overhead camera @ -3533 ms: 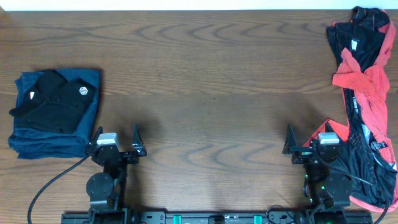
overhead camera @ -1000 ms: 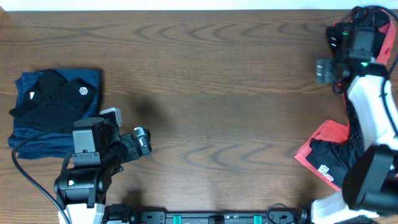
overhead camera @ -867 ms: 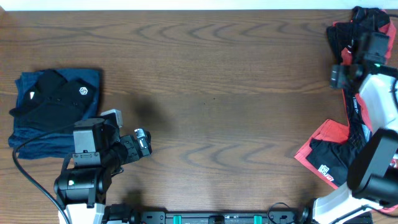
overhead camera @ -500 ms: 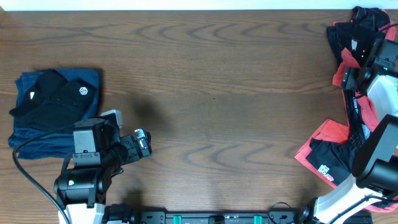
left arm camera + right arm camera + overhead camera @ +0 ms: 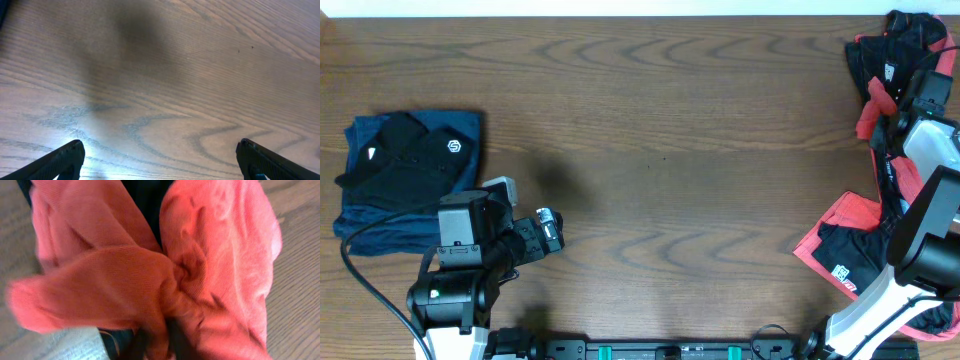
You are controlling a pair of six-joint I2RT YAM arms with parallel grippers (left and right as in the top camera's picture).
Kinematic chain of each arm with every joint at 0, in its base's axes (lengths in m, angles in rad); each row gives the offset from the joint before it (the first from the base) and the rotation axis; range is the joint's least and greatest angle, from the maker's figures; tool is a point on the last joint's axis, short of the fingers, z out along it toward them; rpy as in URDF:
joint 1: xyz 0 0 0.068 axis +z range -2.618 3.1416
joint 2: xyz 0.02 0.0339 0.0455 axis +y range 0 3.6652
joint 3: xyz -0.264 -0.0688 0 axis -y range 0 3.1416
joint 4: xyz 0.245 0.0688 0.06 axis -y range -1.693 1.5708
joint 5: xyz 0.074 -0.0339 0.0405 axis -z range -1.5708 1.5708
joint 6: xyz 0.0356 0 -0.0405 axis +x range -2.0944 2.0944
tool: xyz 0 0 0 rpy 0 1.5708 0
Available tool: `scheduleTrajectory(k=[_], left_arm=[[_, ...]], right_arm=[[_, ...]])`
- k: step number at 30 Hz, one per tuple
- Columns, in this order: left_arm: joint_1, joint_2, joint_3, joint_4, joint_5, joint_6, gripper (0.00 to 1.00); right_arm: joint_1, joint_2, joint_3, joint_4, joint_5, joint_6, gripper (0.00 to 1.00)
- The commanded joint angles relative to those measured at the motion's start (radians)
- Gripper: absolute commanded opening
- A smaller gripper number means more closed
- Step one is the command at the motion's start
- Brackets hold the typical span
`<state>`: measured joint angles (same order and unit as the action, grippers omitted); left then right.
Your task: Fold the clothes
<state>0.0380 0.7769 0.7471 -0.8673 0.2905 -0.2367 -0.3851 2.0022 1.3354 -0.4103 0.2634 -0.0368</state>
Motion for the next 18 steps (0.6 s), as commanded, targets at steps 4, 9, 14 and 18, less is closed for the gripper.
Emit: scheduleTrajectory(k=[4,9,14,18], left_arm=[[-0.003,-0.002,0.024,-0.004,0.016,-0.005,0.98],[-0.003,-0.002,0.024,-0.004,0.016,-0.005,0.98],[-0.003,-0.002,0.024,-0.004,0.016,-0.005,0.98],[-0.003,-0.002,0.024,-0.004,0.016,-0.005,0.98]], right_arm=[[-0.02,-0.029,0.015,-0.002,0.12,0.114,0.01],[-0.053,-0.132,0.015,-0.051,0.224,0.248,0.01],[-0.119,-0.219,0.015,-0.113,0.313,0.34,0.01],[-0.188,-0.228,0.013,-0.177,0.338,0.382,0.01]])
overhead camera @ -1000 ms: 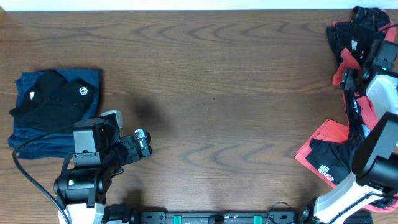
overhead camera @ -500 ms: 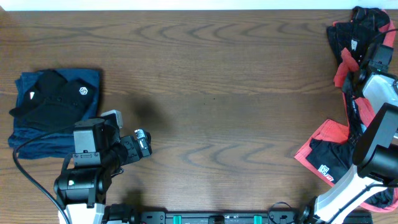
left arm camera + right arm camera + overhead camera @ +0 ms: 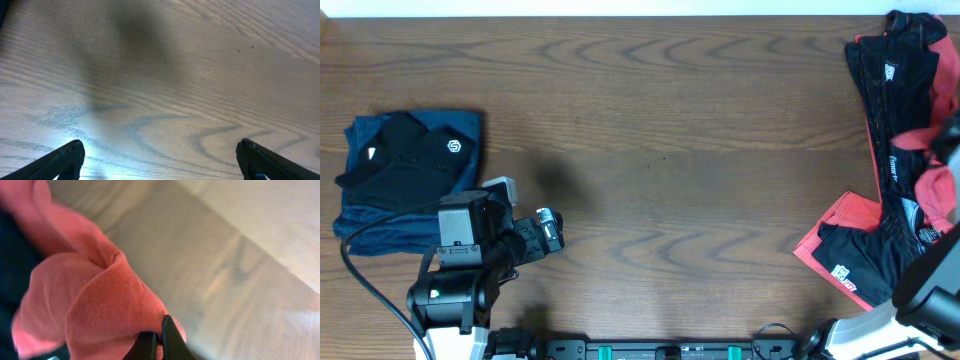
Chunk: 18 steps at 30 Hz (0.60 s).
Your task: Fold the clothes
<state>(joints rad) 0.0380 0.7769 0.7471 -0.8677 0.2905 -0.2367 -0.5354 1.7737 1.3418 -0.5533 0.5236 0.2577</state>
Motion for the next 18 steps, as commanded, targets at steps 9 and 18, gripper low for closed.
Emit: scheduleTrajectory(k=[9,18], left_arm=[[-0.003,-0.002,0.024,-0.026,0.016,-0.005,0.98],[-0.003,-0.002,0.024,-0.026,0.015,-0.005,0.98]], right_arm=[[-0.178,0.005,0.006,-0.159,0.045,0.239,0.5],[-0.124,-0.039,0.006,-0.2,-0.24,0.098,0.72]])
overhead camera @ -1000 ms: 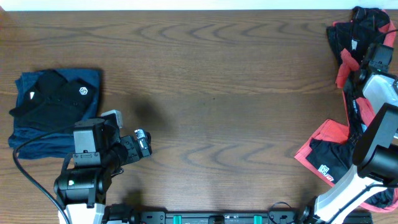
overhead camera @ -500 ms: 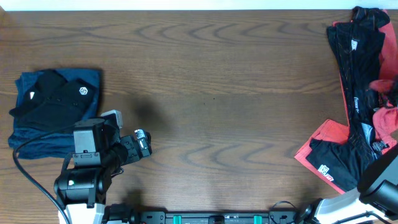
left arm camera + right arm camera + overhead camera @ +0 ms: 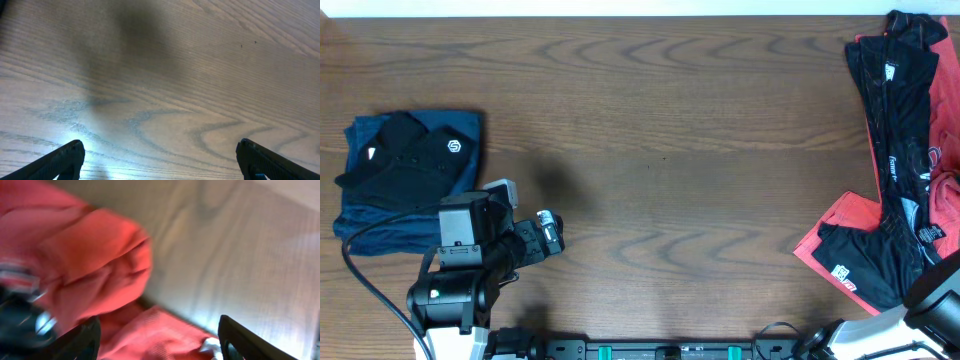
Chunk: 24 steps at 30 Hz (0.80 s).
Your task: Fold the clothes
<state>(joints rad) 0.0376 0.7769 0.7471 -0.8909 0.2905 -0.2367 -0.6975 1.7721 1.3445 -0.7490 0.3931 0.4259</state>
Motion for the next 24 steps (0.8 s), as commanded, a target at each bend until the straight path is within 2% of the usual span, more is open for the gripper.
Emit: scheduleTrajectory(k=[1,6,9,13,16,24], left_arm=[[-0.002,-0.002,0.024,-0.003,0.015,-0.005,0.98],[-0.002,-0.002,0.024,-0.001,0.004,-0.005,0.98],[-0.002,0.0,0.024,0.006,-0.015,-0.005,0.98],[-0.002,0.0,0.024,0.013,-0.014,-0.005,0.98],[-0.002,0.0,0.024,0.013,-0.014,-0.005,0.98],[-0.002,0.0,0.024,0.013,-0.014,-0.005,0.98]], right_arm=[[0.057,-0.055,0.003,-0.004,-0.171,-0.128,0.72],[0.146,-0.109,0.003,-0.089,-0.531,-0.381,0.73],[0.22,-0.109,-0.002,-0.222,-0.577,-0.404,0.71],[0.322,-0.11,-0.029,-0.395,-0.566,-0.354,0.6],[0.385,-0.124,-0.074,-0.457,-0.45,-0.241,0.58],[0.454,-0.216,-0.317,-0.326,-0.37,-0.028,0.58]])
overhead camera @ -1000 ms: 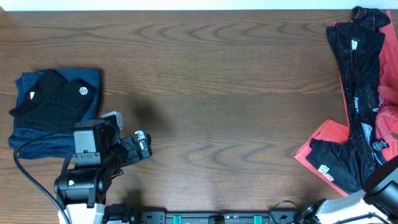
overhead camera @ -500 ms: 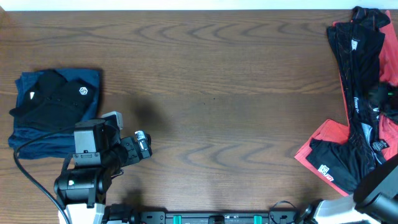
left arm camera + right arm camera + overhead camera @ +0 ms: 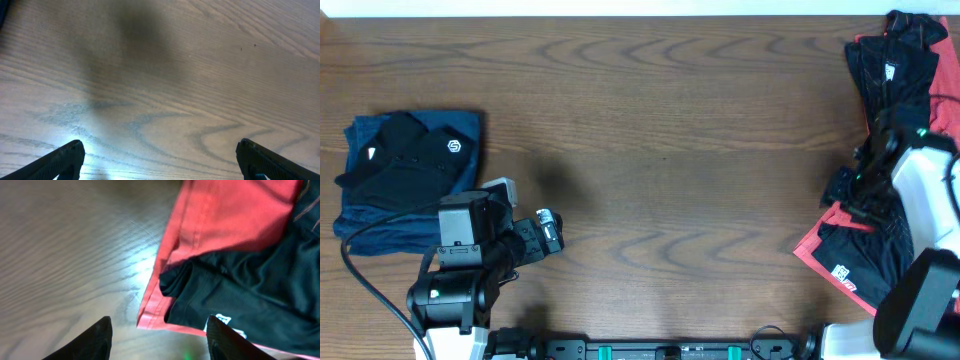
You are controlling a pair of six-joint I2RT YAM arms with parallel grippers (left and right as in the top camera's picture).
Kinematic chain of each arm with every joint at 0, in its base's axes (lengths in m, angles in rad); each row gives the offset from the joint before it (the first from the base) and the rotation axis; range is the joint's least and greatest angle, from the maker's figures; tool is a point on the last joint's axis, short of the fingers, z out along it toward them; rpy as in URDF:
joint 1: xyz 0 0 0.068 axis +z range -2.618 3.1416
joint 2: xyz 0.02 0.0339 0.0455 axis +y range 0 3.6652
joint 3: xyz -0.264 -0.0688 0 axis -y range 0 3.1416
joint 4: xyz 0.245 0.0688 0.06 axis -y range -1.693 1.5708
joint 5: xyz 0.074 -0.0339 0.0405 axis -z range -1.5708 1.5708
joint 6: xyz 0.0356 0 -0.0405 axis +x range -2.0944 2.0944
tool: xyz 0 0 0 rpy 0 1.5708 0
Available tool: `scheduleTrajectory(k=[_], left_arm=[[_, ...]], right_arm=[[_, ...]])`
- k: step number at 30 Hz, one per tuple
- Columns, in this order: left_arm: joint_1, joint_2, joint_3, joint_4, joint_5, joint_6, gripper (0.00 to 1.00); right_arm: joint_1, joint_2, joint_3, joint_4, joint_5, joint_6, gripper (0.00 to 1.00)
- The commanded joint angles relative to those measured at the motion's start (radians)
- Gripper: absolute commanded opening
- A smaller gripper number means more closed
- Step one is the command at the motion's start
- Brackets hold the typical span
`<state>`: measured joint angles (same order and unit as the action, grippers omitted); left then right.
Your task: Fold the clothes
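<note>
A jumble of red and black clothes (image 3: 892, 95) runs down the table's right edge, ending in a red piece with a black logo garment on it (image 3: 840, 255). My right gripper (image 3: 847, 192) hovers open over the heap's left edge. In the right wrist view the right gripper (image 3: 157, 342) holds nothing, and the red hem (image 3: 200, 240) and black garment (image 3: 250, 295) lie ahead of it. My left gripper (image 3: 548, 236) rests open at the lower left; the left wrist view shows this gripper (image 3: 161, 162) over bare wood.
A folded stack of navy and black clothes (image 3: 405, 180) lies at the left of the wooden table (image 3: 660, 150), just behind the left arm. The left arm's base and cable sit at the bottom left corner.
My right gripper, which was off the overhead view's right edge and open above red cloth, now hangs open over the left edge of the heap. The left arm has not moved.
My right gripper was shut on a fold of red cloth at the upper part of the heap. Then it held that cloth farther right, at the table's edge. Then it was open with the cloth let go. Now it is over the heap's left side.
</note>
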<state>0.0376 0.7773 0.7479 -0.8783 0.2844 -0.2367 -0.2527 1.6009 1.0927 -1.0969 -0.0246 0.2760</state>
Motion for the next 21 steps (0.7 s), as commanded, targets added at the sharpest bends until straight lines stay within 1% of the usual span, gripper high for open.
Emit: scheduleTrajectory(k=[1,7,11,21], left_arm=[[-0.002,-0.001,0.023,0.0,-0.008,-0.005,0.98],[-0.002,-0.001,0.023,0.0,-0.008,-0.005,0.98],[-0.002,-0.001,0.023,0.0,-0.008,-0.005,0.98],[-0.003,-0.001,0.023,0.0,-0.008,-0.005,0.98]], right_arm=[[0.009,-0.056,-0.101,0.043,0.048,0.14,0.58],[0.009,-0.089,-0.251,0.13,0.072,0.219,0.57],[0.009,-0.09,-0.289,0.148,0.135,0.255,0.58],[0.013,-0.09,-0.361,0.234,0.125,0.255,0.59]])
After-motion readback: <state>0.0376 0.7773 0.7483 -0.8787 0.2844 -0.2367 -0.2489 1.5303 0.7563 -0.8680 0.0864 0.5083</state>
